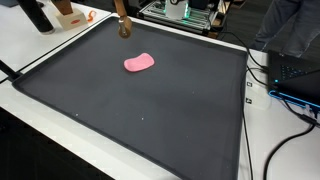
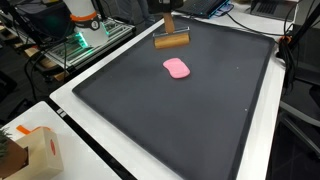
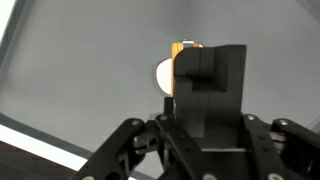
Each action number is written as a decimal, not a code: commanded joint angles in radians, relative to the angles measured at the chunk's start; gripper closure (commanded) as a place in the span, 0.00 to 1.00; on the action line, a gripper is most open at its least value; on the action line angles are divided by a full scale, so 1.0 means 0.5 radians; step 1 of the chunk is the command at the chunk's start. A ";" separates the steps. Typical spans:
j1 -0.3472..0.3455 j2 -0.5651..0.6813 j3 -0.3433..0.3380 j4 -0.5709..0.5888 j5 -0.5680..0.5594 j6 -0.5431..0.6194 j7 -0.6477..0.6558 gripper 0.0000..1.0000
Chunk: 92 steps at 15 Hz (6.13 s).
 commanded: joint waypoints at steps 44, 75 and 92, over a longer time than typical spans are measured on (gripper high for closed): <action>-0.543 1.168 0.032 1.202 0.558 -0.816 -0.246 0.77; 0.137 0.263 0.258 0.322 -0.546 -0.258 0.798 0.77; 0.319 0.342 0.375 0.409 -1.047 -0.397 1.117 0.77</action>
